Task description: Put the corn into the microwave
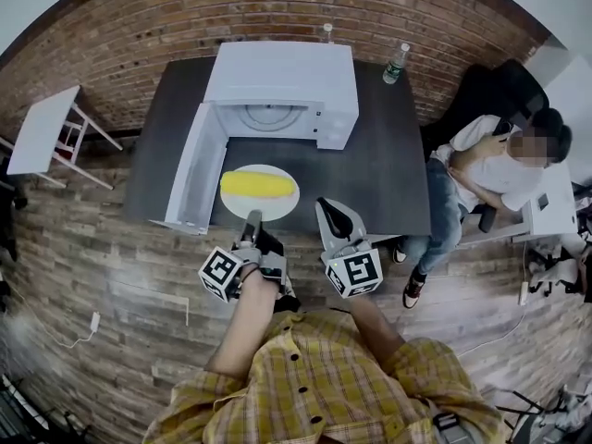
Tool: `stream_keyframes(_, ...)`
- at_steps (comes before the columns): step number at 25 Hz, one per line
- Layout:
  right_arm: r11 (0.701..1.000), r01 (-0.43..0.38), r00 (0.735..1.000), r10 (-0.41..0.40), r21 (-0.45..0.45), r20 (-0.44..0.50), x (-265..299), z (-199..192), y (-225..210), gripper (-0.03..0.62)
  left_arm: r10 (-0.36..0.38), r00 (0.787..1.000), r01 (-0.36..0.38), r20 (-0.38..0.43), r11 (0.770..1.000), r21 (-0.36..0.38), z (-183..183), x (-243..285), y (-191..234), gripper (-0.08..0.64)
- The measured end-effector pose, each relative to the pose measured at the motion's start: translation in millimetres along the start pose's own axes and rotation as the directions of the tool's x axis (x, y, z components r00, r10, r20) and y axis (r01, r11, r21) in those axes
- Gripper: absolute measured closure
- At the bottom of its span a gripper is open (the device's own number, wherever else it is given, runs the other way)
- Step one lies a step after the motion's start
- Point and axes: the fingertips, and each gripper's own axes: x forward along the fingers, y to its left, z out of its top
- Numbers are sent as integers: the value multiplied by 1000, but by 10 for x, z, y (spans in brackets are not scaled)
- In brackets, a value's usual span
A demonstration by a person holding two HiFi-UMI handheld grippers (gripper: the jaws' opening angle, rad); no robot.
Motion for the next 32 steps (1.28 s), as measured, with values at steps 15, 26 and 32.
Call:
stream_keyframes(15,997,80,997,-80,4,11,564,87,-66,589,7,997,-5,-80,1000,23,409,538,1,546)
stream_keyframes(26,997,79,997,-79,5,15,662,3,-306,591,26,997,-25,-70,999,22,341,786,148,546)
stream_keyframes(32,997,69,998,-69,36,6,788,-174,-521,591,44,998,-44,-55,999,8,316,1045,254,546)
